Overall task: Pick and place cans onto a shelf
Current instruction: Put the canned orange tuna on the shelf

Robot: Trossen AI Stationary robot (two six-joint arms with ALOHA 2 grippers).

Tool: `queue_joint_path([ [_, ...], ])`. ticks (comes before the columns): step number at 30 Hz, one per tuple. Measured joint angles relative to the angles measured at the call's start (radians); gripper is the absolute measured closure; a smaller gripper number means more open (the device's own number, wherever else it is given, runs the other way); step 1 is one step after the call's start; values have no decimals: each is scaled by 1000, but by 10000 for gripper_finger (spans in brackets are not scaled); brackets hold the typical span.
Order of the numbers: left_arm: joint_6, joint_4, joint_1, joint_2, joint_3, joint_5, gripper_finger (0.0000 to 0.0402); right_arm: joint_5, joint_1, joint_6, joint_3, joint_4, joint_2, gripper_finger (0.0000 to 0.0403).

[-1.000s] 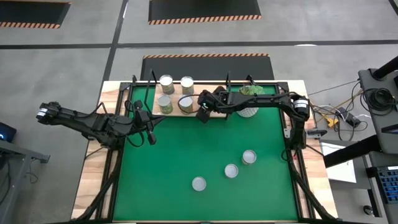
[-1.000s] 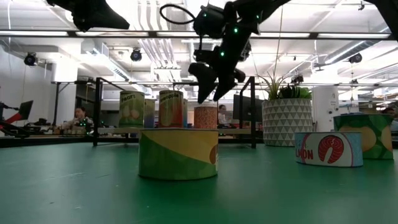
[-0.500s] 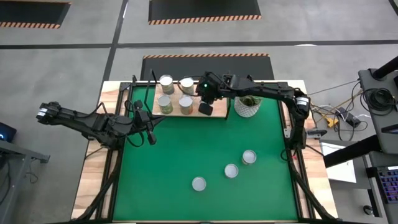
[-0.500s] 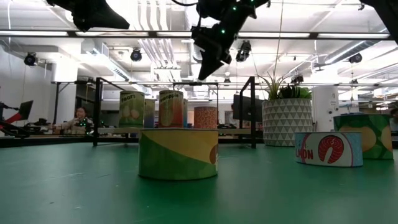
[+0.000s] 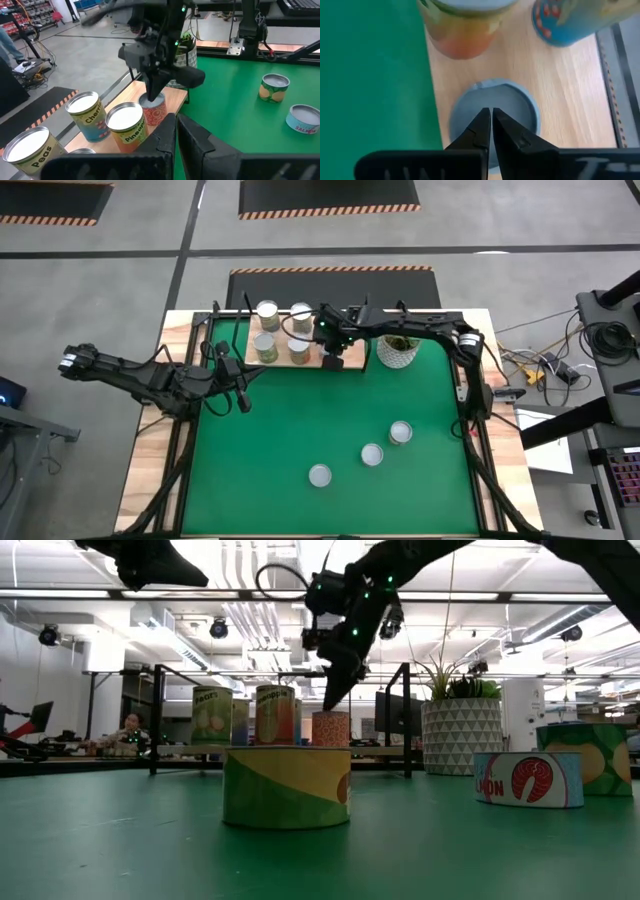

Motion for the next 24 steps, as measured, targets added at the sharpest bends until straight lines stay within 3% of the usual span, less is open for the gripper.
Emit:
queue_joint_path([
  [5,7,-2,0,0,0,0,402,12,-3,-18,2,4,32,394],
  [16,10,-3,0,0,0,0,402,212,-29,-72,2,83,65,394],
  [24,11,-2,0,0,0,0,402,211,-79,-70,0,154,68,394],
])
